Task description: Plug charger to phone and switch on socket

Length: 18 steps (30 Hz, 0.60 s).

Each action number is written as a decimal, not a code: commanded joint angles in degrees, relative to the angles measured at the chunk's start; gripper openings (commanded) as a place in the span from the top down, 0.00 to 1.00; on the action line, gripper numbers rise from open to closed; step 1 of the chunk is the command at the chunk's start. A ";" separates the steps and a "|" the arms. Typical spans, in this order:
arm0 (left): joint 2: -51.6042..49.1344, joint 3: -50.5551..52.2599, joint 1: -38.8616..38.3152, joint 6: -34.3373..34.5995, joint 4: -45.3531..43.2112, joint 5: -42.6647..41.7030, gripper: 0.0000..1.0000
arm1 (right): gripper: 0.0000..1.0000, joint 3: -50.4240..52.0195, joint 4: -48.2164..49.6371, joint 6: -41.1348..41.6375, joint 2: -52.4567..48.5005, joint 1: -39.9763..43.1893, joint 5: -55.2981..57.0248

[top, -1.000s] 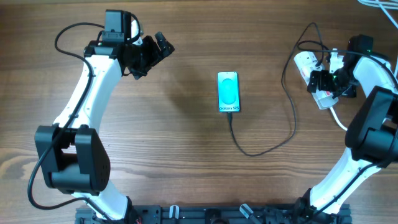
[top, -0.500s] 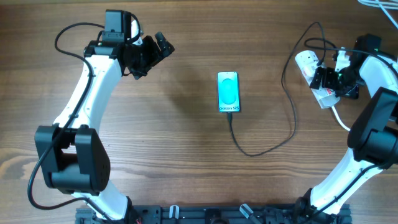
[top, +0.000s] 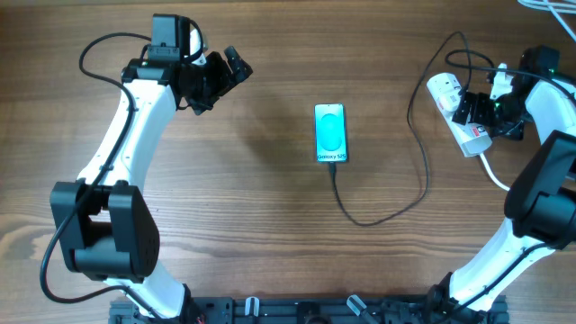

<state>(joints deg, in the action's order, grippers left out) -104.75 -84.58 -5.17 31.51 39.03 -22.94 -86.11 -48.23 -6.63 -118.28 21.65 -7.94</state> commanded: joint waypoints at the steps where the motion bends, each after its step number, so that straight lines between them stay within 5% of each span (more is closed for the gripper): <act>1: 0.87 -0.04 0.20 -1.29 -0.07 0.55 0.00 | 0.00 -1.25 0.74 0.79 1.70 0.17 -1.16; 12: 0.87 -0.04 0.20 -1.29 -0.07 0.55 0.00 | 0.00 -0.87 -0.22 1.09 1.49 0.20 -0.87; 18: 0.87 -0.04 0.20 -1.29 -0.07 0.55 0.00 | 0.00 -0.50 -2.03 12.22 1.49 1.18 4.07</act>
<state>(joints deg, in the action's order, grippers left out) -104.75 -84.58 -5.17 31.51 39.03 -22.94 -86.11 -50.13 0.47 -118.28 22.00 -5.85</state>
